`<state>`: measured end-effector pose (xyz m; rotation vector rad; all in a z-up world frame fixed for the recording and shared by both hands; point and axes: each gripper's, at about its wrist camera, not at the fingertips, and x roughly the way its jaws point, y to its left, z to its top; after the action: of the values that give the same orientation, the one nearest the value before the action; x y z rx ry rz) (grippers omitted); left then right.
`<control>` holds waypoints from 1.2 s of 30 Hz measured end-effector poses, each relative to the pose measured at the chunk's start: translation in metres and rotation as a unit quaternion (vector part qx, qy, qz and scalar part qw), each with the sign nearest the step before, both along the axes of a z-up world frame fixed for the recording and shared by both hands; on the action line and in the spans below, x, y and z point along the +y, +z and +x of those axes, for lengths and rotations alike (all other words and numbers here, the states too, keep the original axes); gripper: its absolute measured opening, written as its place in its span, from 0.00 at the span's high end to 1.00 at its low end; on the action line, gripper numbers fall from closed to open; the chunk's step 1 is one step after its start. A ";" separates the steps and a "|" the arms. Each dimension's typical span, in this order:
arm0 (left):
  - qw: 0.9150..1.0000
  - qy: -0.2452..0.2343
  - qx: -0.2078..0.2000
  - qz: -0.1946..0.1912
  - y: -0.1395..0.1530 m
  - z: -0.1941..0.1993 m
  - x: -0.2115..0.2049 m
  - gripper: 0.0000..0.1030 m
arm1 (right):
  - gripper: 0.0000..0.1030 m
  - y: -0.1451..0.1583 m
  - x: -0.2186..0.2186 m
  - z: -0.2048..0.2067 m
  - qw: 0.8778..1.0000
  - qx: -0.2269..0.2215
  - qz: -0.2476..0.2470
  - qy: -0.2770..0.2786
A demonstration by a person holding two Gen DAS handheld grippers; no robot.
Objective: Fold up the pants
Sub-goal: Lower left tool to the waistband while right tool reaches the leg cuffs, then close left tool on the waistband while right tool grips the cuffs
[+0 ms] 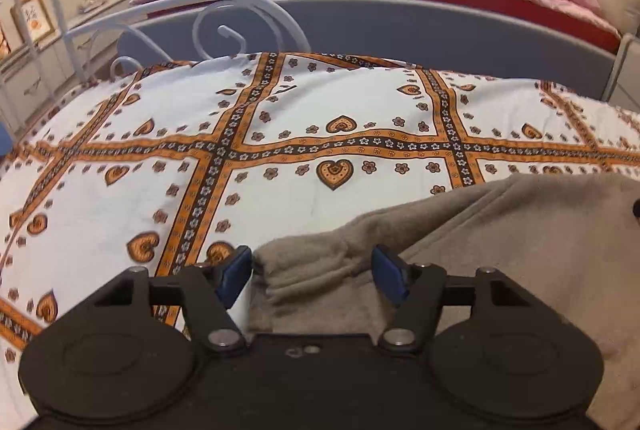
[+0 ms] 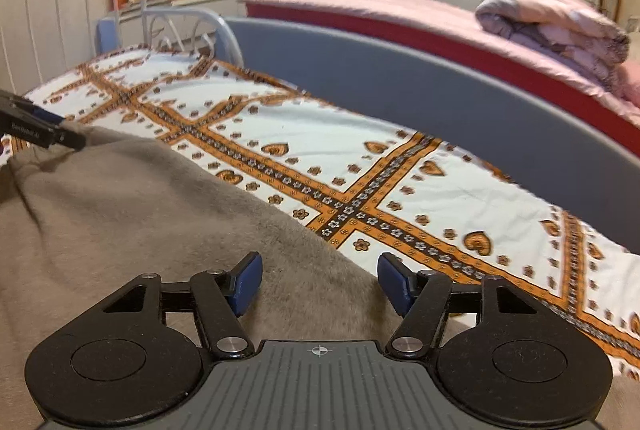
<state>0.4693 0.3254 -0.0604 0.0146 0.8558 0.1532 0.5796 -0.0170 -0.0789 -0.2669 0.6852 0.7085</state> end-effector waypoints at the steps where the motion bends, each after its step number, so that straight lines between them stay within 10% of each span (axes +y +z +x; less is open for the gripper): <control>1: 1.000 0.002 0.001 -0.002 -0.001 0.004 0.002 0.46 | 0.37 -0.003 0.003 0.005 1.000 0.001 -0.008 0.001; 10: 0.999 0.001 0.009 -0.042 -0.011 0.011 0.013 0.50 | 0.43 -0.014 0.001 0.021 0.999 0.031 -0.006 0.032; 15: 0.998 -0.018 -0.024 -0.050 -0.007 0.005 0.010 0.75 | 0.93 -0.007 0.008 0.019 0.998 0.040 -0.015 0.035; 25: 0.990 -0.040 -0.118 -0.065 0.042 -0.047 0.002 0.81 | 0.95 0.051 -0.019 -0.047 0.999 -0.003 0.019 0.038; 36: 0.970 -0.122 -0.197 -0.077 0.080 -0.184 -0.030 0.81 | 0.95 0.084 -0.060 -0.219 0.995 -0.079 -0.007 0.059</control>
<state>0.2850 0.2957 0.0199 -0.0543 0.4612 -0.1399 0.3606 -0.0766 0.0052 -0.3750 0.5276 0.7872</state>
